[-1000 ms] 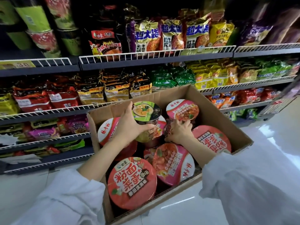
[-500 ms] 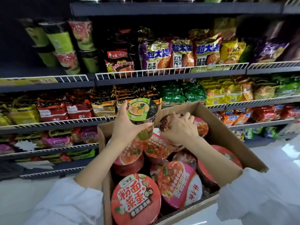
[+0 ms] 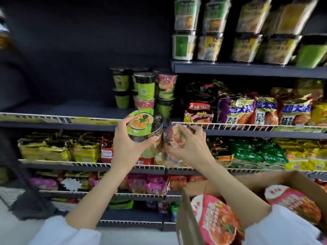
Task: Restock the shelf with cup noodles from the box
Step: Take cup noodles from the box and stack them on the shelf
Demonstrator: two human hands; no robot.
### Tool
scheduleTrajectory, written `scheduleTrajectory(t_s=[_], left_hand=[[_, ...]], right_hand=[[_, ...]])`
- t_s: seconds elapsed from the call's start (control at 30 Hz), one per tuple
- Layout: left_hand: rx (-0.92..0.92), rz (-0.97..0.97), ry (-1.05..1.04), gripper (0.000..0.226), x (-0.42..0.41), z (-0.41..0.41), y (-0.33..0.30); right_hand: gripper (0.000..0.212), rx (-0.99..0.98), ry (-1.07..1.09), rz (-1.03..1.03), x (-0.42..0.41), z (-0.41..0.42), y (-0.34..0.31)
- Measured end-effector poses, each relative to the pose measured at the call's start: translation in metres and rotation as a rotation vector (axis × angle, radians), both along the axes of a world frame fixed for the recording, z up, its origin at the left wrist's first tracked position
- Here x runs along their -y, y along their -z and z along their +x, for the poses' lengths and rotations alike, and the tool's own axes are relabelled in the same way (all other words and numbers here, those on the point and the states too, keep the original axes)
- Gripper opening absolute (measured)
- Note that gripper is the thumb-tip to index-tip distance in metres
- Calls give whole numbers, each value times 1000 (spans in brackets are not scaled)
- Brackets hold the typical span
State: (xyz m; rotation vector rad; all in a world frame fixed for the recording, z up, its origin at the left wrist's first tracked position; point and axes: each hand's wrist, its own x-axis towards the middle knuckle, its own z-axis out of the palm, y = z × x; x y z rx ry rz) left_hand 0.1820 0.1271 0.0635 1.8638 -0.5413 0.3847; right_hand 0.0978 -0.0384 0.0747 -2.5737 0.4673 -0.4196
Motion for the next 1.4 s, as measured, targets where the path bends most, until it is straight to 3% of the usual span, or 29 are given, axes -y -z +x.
scheduleTrajectory(t_s=[0.2, 0.47, 0.67, 0.77, 0.9, 1.13, 1.27, 1.4], left_hand=[[8, -13, -60, 78, -71, 108, -19], [20, -88, -141, 80, -90, 226, -43], [29, -59, -118, 79, -78, 298, -44], [20, -41, -81, 80, -72, 324, -40], [-2, -55, -48, 79, -71, 356, -39], [21, -115, 59, 80, -57, 399, -62], [33, -88, 136, 82, -37, 408, -74], [-7, -31, 217, 82, -12, 410, -79]], right_hand=[[79, 47, -2, 21, -69, 116, -13], [70, 134, -33, 44, -86, 249, -33], [73, 71, -32, -119, -79, 355, -29], [77, -50, -8, -198, -71, 392, -19], [74, -203, 64, -180, -59, 426, -7], [58, -120, -41, -22, -51, 437, -13], [70, -113, -28, 7, -44, 434, -18], [99, 1, 38, 169, -48, 430, -17]])
